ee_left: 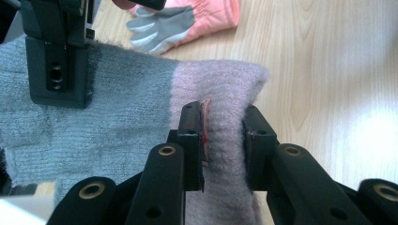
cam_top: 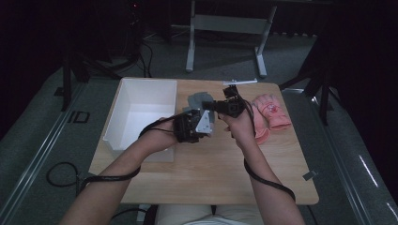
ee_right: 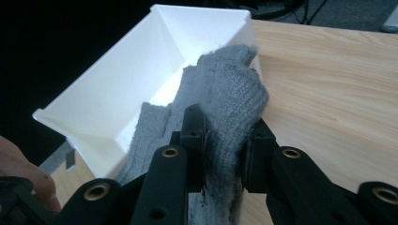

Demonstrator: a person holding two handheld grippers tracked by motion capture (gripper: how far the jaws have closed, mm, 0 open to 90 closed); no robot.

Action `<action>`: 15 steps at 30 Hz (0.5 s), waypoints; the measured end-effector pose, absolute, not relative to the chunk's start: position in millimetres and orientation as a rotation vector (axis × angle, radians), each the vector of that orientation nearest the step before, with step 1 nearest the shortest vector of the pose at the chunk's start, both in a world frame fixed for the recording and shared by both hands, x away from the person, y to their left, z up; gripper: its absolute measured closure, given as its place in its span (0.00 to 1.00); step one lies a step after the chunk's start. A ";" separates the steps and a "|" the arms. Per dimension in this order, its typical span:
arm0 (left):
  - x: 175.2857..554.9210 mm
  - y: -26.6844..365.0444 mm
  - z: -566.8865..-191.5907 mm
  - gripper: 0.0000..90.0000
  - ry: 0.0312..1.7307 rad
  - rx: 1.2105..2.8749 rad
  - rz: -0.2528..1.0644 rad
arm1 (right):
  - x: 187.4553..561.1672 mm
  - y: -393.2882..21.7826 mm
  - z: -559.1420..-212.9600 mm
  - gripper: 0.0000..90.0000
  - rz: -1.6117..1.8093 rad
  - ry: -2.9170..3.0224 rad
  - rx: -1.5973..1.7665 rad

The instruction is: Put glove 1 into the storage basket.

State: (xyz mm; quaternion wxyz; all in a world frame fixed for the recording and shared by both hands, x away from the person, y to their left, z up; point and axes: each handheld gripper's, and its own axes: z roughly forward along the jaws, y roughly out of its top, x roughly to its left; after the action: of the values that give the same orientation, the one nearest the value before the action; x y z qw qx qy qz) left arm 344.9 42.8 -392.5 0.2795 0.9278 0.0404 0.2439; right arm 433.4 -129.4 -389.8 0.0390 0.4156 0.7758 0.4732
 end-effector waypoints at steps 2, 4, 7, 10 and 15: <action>344.4 50.4 -389.0 0.82 0.111 2.494 0.660 | 434.3 -121.5 -386.2 0.83 1.455 2.386 1.259; 344.0 58.3 -385.7 0.82 0.117 2.499 0.667 | 435.2 -112.8 -382.8 0.83 1.458 2.395 1.243; 343.9 70.3 -381.3 0.82 0.122 2.508 0.687 | 437.4 -99.2 -379.0 0.83 1.457 2.407 1.218; 342.6 83.0 -378.7 0.82 0.123 2.517 0.720 | 440.0 -84.5 -375.8 0.83 1.460 2.417 1.200; 342.5 102.3 -379.0 0.82 0.137 2.518 0.730 | 443.3 -64.1 -373.8 0.83 1.457 2.440 1.176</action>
State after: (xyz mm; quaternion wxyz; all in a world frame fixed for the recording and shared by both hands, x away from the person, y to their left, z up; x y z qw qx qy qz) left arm 342.5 102.3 -379.0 0.2553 0.9273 0.0503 0.2690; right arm 443.3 -64.1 -373.8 0.0331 0.3821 0.7929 0.4736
